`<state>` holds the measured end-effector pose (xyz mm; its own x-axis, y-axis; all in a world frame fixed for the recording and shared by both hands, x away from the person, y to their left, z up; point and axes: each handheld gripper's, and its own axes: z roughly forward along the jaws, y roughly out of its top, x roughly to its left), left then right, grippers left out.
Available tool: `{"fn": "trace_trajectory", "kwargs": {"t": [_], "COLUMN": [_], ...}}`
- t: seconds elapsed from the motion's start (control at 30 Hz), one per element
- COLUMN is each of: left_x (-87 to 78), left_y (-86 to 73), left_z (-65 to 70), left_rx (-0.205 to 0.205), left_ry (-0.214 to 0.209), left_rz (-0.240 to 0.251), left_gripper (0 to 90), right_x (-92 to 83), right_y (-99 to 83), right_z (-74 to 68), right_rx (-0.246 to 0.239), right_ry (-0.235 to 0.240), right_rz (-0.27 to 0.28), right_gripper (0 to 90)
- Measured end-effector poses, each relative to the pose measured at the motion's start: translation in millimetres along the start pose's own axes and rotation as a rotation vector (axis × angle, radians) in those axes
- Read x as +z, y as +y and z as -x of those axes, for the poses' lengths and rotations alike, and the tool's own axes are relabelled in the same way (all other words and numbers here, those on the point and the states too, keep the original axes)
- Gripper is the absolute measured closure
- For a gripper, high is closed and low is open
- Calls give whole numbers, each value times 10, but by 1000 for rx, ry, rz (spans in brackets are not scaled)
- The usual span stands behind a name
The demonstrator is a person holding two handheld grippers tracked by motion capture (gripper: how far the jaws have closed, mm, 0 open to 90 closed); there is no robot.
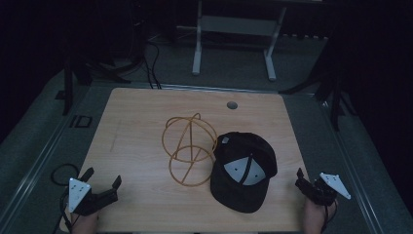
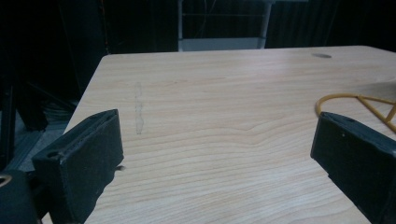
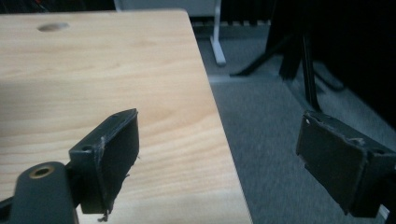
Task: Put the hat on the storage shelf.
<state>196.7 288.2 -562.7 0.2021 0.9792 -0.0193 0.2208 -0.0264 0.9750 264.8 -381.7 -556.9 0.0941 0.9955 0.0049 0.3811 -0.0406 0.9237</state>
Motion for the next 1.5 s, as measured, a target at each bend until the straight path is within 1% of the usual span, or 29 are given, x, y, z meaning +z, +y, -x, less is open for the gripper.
{"fn": "trace_trajectory", "kwargs": {"t": [0.03,0.07,0.13,0.17,0.3,0.37,0.43,0.5,0.53,0.57,0.63,0.7,0.77,0.8,0.83,0.87,0.9,0.97,1.03,1.1,1.13,1.17,1.2,1.23,1.3,1.33,1.4,1.43,1.5], "left_x": [3,5,5,11,31,32,28,27,30,35,33,26,22,26,30,36,39,44,48,48,48,43,43,34,33,39,43,47,51], "left_y": [5,17,17,22,34,32,35,43,45,47,57,73,60,54,44,37,31,34,36,43,43,47,47,53,56,61,64,68,80], "left_z": [-1,-3,-3,-12,-22,-16,-12,-5,1,6,29,40,52,59,67,77,84,91,97,85,85,71,71,53,50,51,59,66,87], "left_rx": [2,-17,-17,-30,-30,-24,-35,-30,-36,-41,-43,-41,-41,-32,-20,-14,-13,-22,-30,-62,-62,-93,-93,-106,-109,-116,-111,-109,-103], "left_ry": [4,5,5,17,-1,-5,-19,-26,-33,-46,-28,-42,-52,-53,-56,-52,-55,-62,-50,-57,-57,-34,-34,-32,-28,-33,-30,-40,-41], "left_rz": [-4,0,0,-9,-11,-14,-4,1,3,1,-5,-18,-18,-30,-33,-46,-45,-52,-51,-73,-73,-73,-73,-69,-73,-94,-104,-114,-127], "left_gripper": [29,29,29,29,28,28,28,28,28,28,28,28,28,28,28,28,28,28,28,28,28,28,28,28,28,28,29,28,29], "right_x": [0,-2,-3,-3,-3,-11,-19,-26,-48,-48,-75,-120,-177,-206,-234,-289,-289,-346,-404,-460,-460,-536,-555,-584,-642,-672,-730,-761,-810], "right_y": [0,-2,-3,-3,-2,-4,-7,-2,10,10,29,67,139,185,235,338,338,438,536,631,631,756,790,833,918,959,1046,1089,1178], "right_z": [0,-5,-7,-7,-6,-4,3,20,40,40,57,74,102,112,116,102,102,67,19,-32,-32,-103,-121,-149,-209,-239,-304,-334,-392], "right_rx": [0,-9,-14,-14,-5,-5,0,0,12,12,9,3,27,32,29,18,18,3,-23,-36,-36,-48,-53,-55,-69,-76,-98,-102,-119], "right_ry": [0,0,1,1,-7,5,19,38,53,53,72,80,107,120,132,153,153,175,193,221,221,261,274,288,315,331,356,379,424], "right_rz": [0,3,5,5,-4,-6,-5,-12,-12,-12,-18,-14,-10,-6,-7,-10,-10,-12,-5,-1,-1,11,14,19,32,38,46,50,57], "right_gripper": [130,129,129,130,130,130,130,131,131,131,131,132,132,132,132,131,131,132,132,132,132,132,132,131,131,131,131,131,131]}}
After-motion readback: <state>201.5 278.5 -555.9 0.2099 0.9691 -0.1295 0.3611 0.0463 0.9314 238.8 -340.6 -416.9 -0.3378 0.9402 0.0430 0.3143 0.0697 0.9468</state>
